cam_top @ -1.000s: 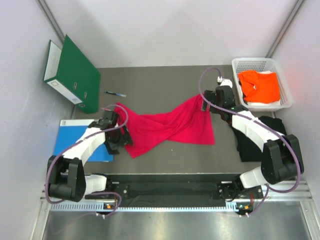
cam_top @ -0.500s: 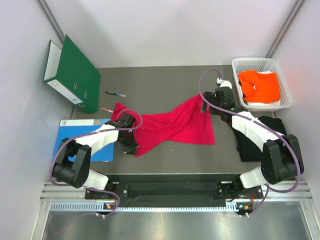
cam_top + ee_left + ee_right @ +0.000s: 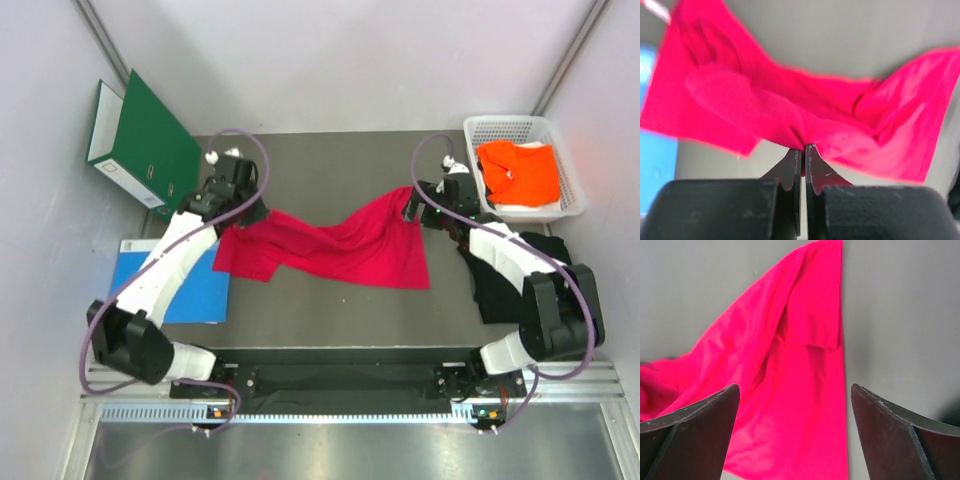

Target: Fold and stack the t-shirts

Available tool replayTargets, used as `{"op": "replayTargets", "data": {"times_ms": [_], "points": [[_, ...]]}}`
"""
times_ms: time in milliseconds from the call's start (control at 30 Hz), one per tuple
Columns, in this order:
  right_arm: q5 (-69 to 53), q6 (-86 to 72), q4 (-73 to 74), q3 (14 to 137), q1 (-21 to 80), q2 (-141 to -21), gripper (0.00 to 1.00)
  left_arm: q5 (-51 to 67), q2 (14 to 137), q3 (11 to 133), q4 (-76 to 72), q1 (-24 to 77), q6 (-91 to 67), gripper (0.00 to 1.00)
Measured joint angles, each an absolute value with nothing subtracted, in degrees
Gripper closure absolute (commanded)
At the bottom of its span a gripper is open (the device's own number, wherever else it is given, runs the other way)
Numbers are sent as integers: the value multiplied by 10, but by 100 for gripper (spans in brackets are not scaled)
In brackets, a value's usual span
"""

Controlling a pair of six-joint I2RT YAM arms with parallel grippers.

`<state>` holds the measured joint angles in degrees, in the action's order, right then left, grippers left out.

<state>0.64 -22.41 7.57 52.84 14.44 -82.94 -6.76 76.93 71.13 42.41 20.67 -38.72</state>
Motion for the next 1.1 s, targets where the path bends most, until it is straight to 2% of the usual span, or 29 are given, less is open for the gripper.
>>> {"op": "replayTargets", "data": {"times_ms": [267,500,733,867,1100], "points": [[-172,-341,-50,464,51,-931,13,-72,933,816,379,143,-373,100],[-266,-458,-179,422,36,-967,16,-66,1028,899,356,87,-373,100],[-286,-524,-246,403,36,-976,18,-62,1066,980,334,60,-373,100],[-268,-529,-229,397,36,-966,18,-56,1086,1002,323,53,-372,100],[-182,-475,-131,397,37,-827,17,-54,1145,1033,289,41,-369,100]]}}
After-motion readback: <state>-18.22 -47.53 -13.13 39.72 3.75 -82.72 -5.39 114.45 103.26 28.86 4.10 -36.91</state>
